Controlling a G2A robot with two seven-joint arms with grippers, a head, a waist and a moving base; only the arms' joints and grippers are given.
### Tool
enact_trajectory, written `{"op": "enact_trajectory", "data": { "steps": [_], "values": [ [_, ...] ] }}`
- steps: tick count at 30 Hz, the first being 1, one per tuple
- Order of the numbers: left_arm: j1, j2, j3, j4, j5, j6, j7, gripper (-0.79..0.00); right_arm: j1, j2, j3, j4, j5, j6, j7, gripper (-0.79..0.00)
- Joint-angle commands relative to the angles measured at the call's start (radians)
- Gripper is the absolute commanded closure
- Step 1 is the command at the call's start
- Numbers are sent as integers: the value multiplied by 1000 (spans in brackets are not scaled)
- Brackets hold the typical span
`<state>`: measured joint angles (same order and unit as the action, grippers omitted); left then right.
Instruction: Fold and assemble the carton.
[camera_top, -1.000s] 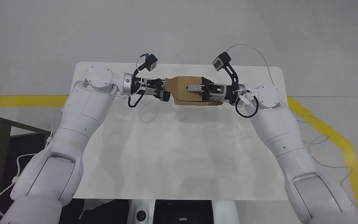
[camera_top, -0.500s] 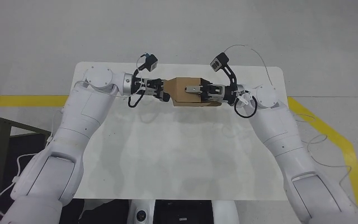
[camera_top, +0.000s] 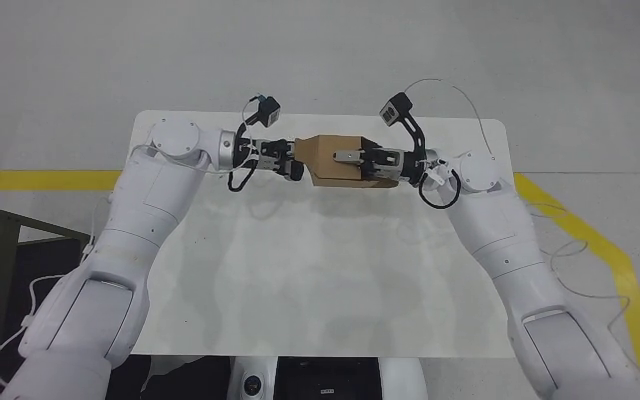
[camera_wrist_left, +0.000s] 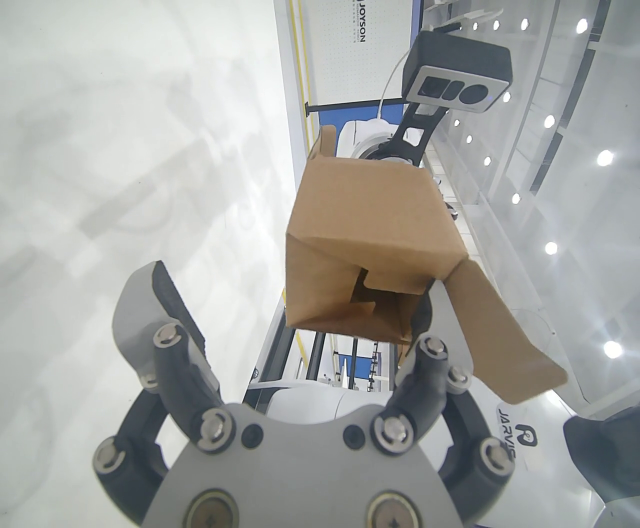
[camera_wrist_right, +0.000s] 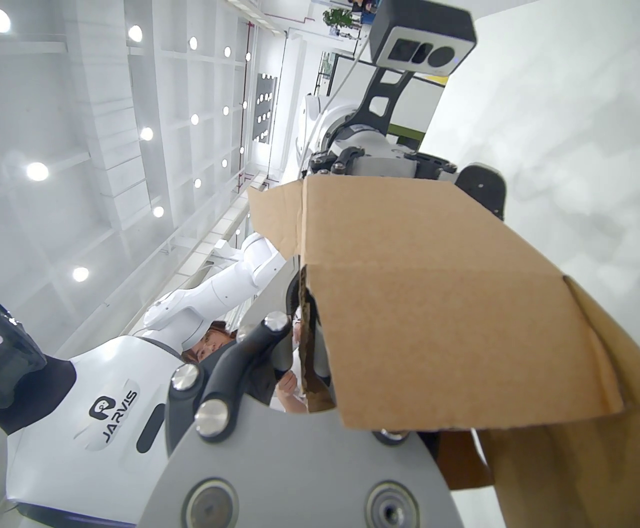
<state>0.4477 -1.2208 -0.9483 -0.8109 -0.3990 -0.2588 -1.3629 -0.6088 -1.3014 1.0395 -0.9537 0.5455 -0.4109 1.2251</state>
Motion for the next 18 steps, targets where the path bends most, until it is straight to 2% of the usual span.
{"op": "enact_trajectory", "data": {
  "steps": [1,9,18],
  "values": [
    [-2,2,-6,6,-2,2,3,-785,2,5,11,13,-32,0,-27,0],
    [-8,11,-35,10,-11,4,6,-785,-9,22,42,30,-121,32,-103,0],
    [2,19,-52,-51,-16,9,-5,-785,-16,22,20,18,-172,81,-126,0]
  ]
}}
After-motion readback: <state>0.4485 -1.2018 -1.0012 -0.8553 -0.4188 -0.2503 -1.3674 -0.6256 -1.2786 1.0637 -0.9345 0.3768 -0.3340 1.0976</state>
